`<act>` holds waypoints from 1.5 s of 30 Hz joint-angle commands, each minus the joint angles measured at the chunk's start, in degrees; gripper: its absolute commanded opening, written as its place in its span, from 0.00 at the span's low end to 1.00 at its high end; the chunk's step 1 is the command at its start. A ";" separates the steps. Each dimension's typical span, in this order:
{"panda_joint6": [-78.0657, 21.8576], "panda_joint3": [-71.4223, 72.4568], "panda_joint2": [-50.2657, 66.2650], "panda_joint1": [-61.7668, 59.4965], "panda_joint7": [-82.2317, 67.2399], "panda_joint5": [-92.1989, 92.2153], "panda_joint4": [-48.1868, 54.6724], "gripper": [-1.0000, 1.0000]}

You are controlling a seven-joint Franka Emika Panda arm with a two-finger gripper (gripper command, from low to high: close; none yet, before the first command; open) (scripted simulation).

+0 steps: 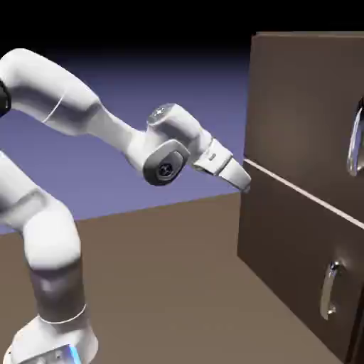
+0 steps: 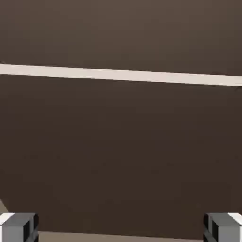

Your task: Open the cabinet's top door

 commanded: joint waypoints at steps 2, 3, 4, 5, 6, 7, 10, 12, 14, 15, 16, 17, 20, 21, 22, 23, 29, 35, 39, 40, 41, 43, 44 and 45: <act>0.35 -2.17 -0.71 1.78 3.49 -4.99 1.50 0.50; 0.52 -3.25 -1.06 2.67 5.24 -7.48 2.25 0.50; 0.69 -4.33 -1.42 3.56 6.98 -9.97 3.00 0.50; 0.87 -5.41 -1.77 4.45 8.73 -12.46 3.75 0.50; 1.04 -6.49 -2.13 5.33 10.47 -14.95 4.49 0.50; 1.21 -7.58 -2.48 6.22 12.22 -17.45 5.24 0.50; 1.73 -10.82 -3.55 8.89 17.45 -24.92 7.49 0.50; 2.08 -12.99 -4.26 10.67 20.94 -29.90 8.99 0.50; 2.42 -15.15 -4.97 12.45 24.43 -34.89 10.48 0.50; 2.60 -16.23 -5.32 13.33 26.18 -37.38 11.23 0.50; 2.77 -17.32 -5.68 14.22 27.92 -39.87 11.98 0.50; 2.94 -18.40 -6.03 15.11 29.67 -42.36 12.73 0.50; 3.46 -21.64 -7.10 17.78 34.90 -49.84 14.98 0.50; 3.64 -22.73 -7.45 18.67 36.65 -52.33 15.73 0.50; 3.81 -23.81 -7.81 19.56 38.39 -54.82 16.48 0.50; 3.98 -24.89 -8.16 20.44 40.14 -57.31 17.22 0.50; 5.02 -31.38 -10.29 25.78 50.61 -72.26 21.72 0.50; 6.06 -37.88 -12.42 31.11 61.08 -87.22 26.21 0.50; 6.75 -42.20 -13.84 34.67 68.06 -97.18 29.21 0.50; 6.93 -43.29 -14.19 35.56 69.80 -99.67 29.95 0.50; 7.10 -44.37 -14.55 36.44 71.55 -102.17 30.70 0.50; 7.45 -46.53 -15.26 38.22 75.04 -107.15 32.20 0.50; 7.62 -47.62 -15.61 39.11 76.78 -109.64 32.95 0.50; 7.79 -48.70 -15.97 40.00 78.53 -112.13 33.70 0.50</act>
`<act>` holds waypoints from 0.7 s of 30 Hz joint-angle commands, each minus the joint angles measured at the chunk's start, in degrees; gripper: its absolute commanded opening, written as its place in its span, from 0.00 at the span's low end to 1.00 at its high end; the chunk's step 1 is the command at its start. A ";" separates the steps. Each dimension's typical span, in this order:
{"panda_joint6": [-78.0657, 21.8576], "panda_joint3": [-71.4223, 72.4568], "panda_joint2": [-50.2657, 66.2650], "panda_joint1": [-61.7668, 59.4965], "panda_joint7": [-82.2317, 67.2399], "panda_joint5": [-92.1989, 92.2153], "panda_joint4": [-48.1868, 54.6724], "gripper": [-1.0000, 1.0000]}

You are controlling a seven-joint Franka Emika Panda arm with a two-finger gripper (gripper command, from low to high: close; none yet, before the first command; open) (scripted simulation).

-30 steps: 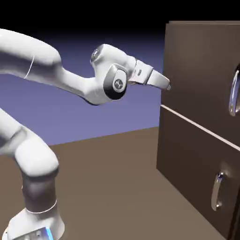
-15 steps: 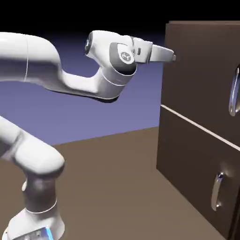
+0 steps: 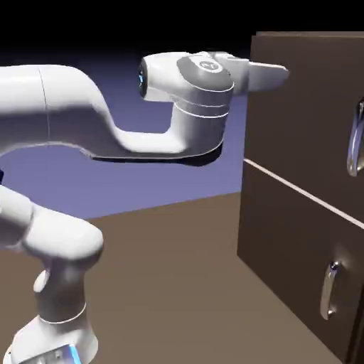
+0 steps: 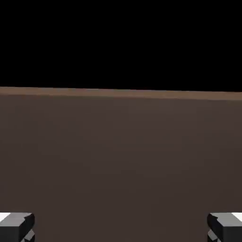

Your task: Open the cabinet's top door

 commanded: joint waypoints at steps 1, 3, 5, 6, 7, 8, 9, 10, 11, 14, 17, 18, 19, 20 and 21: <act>0.17 -1.08 -0.36 0.89 1.75 -2.50 0.75 0.50; 0.52 -3.25 -1.06 2.67 5.24 -7.48 2.25 0.50; 0.87 -5.41 -1.77 4.45 8.73 -12.46 3.75 0.50; 1.04 -6.49 -2.13 5.33 10.47 -14.95 4.49 0.50; 1.21 -7.58 -2.48 6.22 12.22 -17.45 5.24 0.50; 1.39 -8.66 -2.84 7.11 13.96 -19.94 5.99 0.50; 1.56 -9.74 -3.19 8.00 15.71 -22.43 6.74 0.50; 1.73 -10.82 -3.55 8.89 17.45 -24.92 7.49 0.50; 1.91 -11.90 -3.90 9.78 19.20 -27.41 8.24 0.50; 2.42 -15.15 -4.97 12.45 24.43 -34.89 10.48 0.50; 2.94 -18.40 -6.03 15.11 29.67 -42.36 12.73 0.50; 3.12 -19.48 -6.39 16.00 31.41 -44.86 13.48 0.50; 3.29 -20.56 -6.74 16.89 33.16 -47.35 14.23 0.50; 3.46 -21.64 -7.10 17.78 34.90 -49.84 14.98 0.50; 3.53 -22.07 -7.24 18.13 35.59 -50.83 15.27 0.50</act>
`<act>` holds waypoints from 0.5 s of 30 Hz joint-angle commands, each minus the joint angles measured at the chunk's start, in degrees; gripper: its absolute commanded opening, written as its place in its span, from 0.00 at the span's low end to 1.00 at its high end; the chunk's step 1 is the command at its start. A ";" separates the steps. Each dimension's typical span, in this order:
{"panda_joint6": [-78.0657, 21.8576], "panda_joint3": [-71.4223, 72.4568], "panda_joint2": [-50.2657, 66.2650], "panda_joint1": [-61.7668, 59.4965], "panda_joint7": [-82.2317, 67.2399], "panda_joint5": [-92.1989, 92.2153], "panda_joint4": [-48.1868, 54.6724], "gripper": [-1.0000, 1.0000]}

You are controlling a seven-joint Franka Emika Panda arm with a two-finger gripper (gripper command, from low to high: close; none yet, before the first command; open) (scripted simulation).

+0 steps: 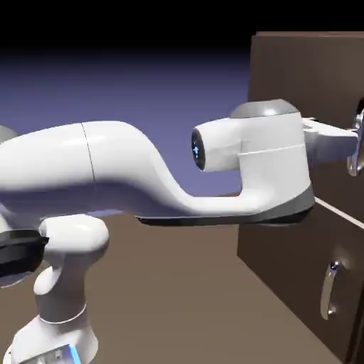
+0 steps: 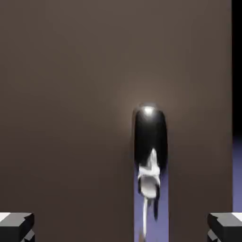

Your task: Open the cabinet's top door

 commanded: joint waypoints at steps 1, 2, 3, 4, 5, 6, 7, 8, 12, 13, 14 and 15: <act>0.00 0.00 0.00 0.00 0.00 0.00 0.00 0.50; -0.21 -1.14 0.43 2.08 0.00 -0.01 1.56 0.50; -0.42 -2.29 0.86 4.15 -0.01 -0.02 3.11 0.50; -0.63 -3.43 1.30 6.23 -0.02 -0.03 4.67 0.50; -0.84 -4.57 1.73 8.30 -0.02 -0.04 6.22 0.50; -1.01 -5.53 2.09 10.04 -0.03 -0.04 7.53 0.50; -1.01 -5.53 2.09 10.05 -0.03 -0.04 7.53 0.00; -1.01 -5.53 2.09 10.05 -0.03 -0.04 7.53 0.00; -5.18 -0.80 3.52 1.74 2.47 0.26 0.18 0.00; -6.08 0.45 3.93 -0.33 3.33 0.24 -1.48 0.00; -6.93 1.74 4.38 -2.41 4.38 0.08 -3.08 0.00; -7.73 3.04 4.85 -4.48 5.48 -0.09 -4.62 0.00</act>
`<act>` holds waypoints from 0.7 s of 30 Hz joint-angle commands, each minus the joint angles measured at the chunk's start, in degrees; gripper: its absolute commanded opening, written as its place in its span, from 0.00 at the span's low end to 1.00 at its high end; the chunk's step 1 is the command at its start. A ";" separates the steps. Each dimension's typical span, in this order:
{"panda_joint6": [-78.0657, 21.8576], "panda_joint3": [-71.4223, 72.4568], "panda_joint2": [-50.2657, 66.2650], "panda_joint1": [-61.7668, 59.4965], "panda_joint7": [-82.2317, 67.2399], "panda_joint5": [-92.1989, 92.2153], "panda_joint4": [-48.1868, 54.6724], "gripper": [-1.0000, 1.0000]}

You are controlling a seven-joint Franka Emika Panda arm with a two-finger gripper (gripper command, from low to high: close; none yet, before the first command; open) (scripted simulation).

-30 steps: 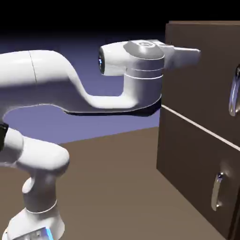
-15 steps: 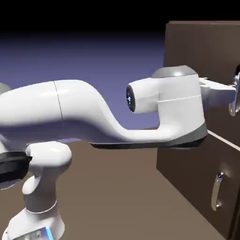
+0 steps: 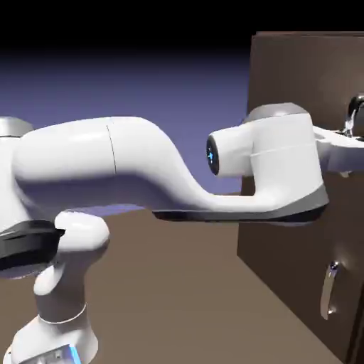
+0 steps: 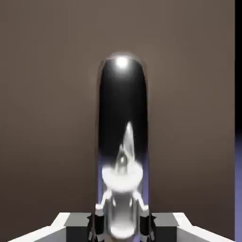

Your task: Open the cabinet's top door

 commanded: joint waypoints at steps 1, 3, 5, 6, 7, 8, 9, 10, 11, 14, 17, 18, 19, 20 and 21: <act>-0.81 1.32 0.45 -2.08 1.03 -0.11 -1.51 0.00; -2.32 3.99 1.05 -6.23 1.95 0.64 -4.51 0.00; -3.82 6.69 1.30 -10.38 1.84 2.22 -7.55 0.00; -4.52 8.09 1.39 -12.46 1.85 2.99 -9.01 0.00; -5.18 9.51 1.46 -14.53 1.87 3.76 -10.44 0.00; -5.82 10.95 1.50 -16.61 1.88 4.57 -11.84 0.00; -6.43 12.42 1.50 -18.68 1.87 5.40 -13.22 0.00; -7.01 13.91 1.48 -20.76 1.87 6.23 -14.57 0.00; -7.55 15.42 1.42 -22.84 1.87 7.07 -15.89 0.00; -8.98 20.07 1.07 -29.06 1.87 9.74 -19.71 0.00; -10.09 24.89 0.45 -35.29 1.87 12.55 -23.28 0.00; -10.37 26.53 0.18 -37.37 1.88 13.53 -24.42 0.00; -10.63 28.19 -0.13 -39.44 1.87 14.55 -25.54 0.00; -10.84 29.86 -0.48 -41.52 1.85 15.61 -26.64 0.00; -11.01 31.54 -0.85 -43.60 1.86 16.66 -27.71 0.00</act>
